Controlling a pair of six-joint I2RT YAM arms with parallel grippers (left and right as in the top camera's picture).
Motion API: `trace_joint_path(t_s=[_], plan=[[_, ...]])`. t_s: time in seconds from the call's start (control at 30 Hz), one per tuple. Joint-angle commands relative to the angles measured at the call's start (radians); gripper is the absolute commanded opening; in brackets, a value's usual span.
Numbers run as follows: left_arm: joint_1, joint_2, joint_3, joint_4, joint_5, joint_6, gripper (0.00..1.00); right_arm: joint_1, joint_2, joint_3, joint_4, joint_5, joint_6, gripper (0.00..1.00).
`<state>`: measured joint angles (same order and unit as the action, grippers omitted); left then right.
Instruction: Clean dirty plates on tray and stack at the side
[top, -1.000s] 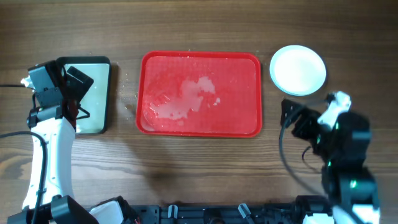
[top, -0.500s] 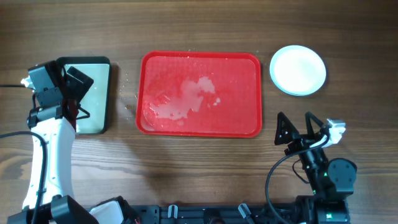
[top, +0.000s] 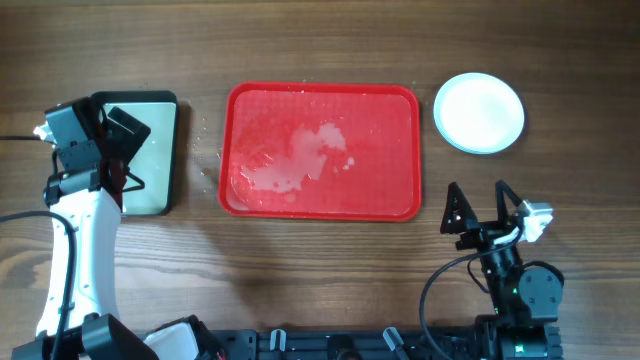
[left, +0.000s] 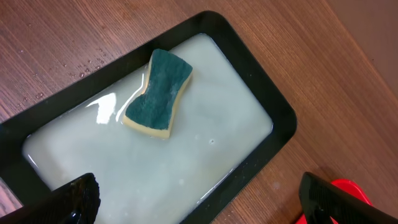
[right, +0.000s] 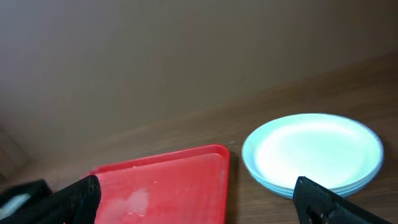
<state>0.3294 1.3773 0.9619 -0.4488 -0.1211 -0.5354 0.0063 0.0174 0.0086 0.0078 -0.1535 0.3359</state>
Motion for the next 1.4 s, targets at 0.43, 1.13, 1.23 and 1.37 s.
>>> trace_joint_path(t_s=[0.43,1.13,1.23,1.37], plan=[[0.007,-0.002,0.001,0.002,0.001,0.005,1.0,0.006,-0.014,-0.003,0.0,0.024,-0.255,1.0],[0.007,0.0,0.001,-0.003,0.001,0.005,1.0,0.006,-0.014,-0.003,0.0,0.024,-0.255,1.0],[0.006,-0.011,0.001,-0.127,0.016,0.005,1.0,0.006,-0.014,-0.003,0.0,0.024,-0.255,1.0],[-0.019,-0.106,-0.051,-0.214,0.055,0.033,1.0,0.006,-0.014,-0.003,0.0,0.027,-0.255,1.0]])
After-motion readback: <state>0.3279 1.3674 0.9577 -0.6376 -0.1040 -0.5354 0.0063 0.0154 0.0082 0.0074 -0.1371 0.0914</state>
